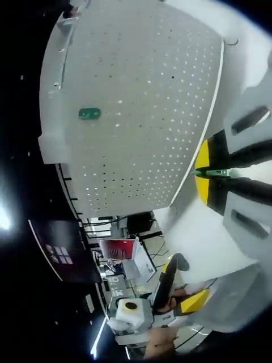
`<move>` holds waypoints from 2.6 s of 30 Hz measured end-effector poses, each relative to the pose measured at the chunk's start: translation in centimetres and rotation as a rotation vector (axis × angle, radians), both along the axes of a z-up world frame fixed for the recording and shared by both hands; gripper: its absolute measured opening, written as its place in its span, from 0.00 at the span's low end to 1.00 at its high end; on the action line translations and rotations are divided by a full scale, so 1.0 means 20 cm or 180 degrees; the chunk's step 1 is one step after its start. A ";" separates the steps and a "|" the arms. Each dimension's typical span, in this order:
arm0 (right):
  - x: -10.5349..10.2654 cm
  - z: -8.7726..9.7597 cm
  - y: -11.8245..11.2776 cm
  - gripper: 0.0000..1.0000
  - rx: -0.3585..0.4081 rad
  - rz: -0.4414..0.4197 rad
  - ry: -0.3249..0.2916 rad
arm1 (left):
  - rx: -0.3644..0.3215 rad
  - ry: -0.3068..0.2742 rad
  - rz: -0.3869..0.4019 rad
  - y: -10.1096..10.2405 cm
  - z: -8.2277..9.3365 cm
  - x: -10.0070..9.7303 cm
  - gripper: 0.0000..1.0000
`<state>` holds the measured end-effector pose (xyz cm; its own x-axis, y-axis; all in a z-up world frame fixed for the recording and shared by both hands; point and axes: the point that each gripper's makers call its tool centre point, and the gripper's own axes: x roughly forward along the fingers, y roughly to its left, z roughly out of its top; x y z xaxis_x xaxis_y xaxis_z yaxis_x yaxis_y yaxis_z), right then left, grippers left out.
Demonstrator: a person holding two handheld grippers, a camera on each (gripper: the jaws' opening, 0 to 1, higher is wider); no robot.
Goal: Insert the hook assembly into the mounting plate slot until the hook locks in place.
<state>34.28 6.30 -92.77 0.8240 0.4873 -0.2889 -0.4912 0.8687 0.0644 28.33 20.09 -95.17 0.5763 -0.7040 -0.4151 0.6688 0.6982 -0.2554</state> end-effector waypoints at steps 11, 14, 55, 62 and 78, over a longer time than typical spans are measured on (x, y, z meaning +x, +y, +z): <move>-0.07 0.15 0.09 0.00 0.0193 0.0018 -0.0210 | -0.0064 0.0070 0.0003 -0.04 0.01 0.03 0.85; -0.09 0.20 0.12 0.00 0.0205 -0.0007 -0.0293 | -0.0103 0.0093 0.0043 -0.05 0.01 0.05 0.85; -0.25 0.24 0.51 0.00 0.1077 0.0047 -0.0142 | -0.1104 0.0587 -0.0037 -0.18 0.13 0.07 0.10; -0.27 0.24 0.53 0.00 0.0983 0.0079 -0.0186 | -0.1207 0.0705 -0.0055 -0.19 0.14 0.05 0.05; -0.28 0.24 0.54 0.00 0.0861 0.0177 -0.0172 | -0.1232 0.0836 0.0039 -0.18 0.14 0.05 0.02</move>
<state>28.74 17.02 -87.93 0.8046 0.5856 -0.0986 -0.5466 0.7952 0.2625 29.39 16.54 -92.32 0.4960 -0.8296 -0.2562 0.5391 0.5256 -0.6582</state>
